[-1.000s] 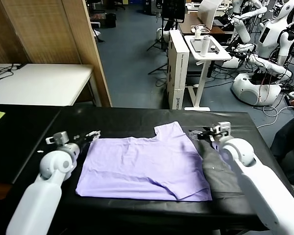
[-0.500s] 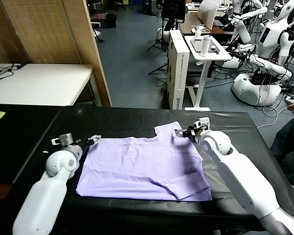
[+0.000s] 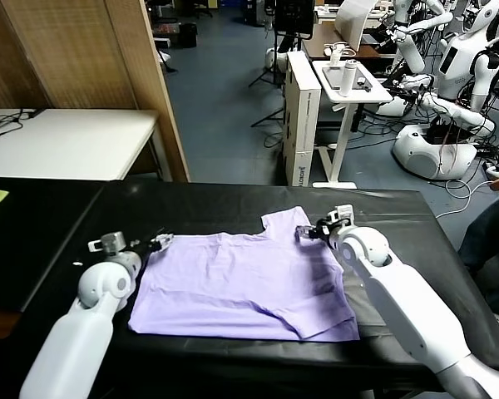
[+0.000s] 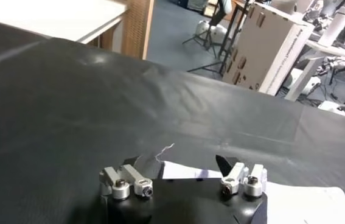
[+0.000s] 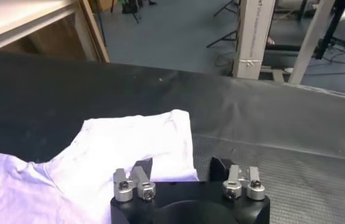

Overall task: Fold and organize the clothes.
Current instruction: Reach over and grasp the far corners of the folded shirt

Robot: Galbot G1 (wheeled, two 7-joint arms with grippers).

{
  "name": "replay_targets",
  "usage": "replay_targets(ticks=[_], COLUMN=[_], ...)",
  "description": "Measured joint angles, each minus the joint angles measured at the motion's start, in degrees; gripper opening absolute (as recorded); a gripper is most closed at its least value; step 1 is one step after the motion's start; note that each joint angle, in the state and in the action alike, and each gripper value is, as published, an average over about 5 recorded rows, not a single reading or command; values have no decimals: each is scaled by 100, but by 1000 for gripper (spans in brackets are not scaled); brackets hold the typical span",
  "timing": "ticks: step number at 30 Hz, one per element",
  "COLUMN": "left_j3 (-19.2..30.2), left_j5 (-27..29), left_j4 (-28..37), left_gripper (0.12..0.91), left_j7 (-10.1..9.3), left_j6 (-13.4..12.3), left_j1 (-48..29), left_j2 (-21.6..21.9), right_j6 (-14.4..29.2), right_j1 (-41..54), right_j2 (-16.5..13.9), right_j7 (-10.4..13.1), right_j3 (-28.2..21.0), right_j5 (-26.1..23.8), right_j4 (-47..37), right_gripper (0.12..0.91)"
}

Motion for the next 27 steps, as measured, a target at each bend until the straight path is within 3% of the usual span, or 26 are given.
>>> replay_targets(ticks=[11, 16, 19, 22, 27], left_j3=[-13, -16, -21, -23, -21], left_j5=[13, 16, 17, 24, 62], left_j4=[-17, 7, 6, -8, -32], left_gripper=[576, 492, 394, 286, 209], left_j7=[23, 31, 36, 48, 82], left_j6=[-3, -5, -5, -4, -7], left_j1=[82, 78, 89, 110, 144], left_j2=[7, 13, 22, 25, 22], right_j6=[8, 12, 14, 30, 172], right_j1=[-43, -63, -85, -113, -158], right_j2=[14, 29, 34, 35, 20], right_j7=[-12, -16, -21, -26, -31], right_j3=[50, 64, 67, 88, 162], right_j5=[-34, -40, -50, -64, -74], right_j4=[-59, -69, -61, -28, 59], right_gripper=[584, 352, 260, 204, 143])
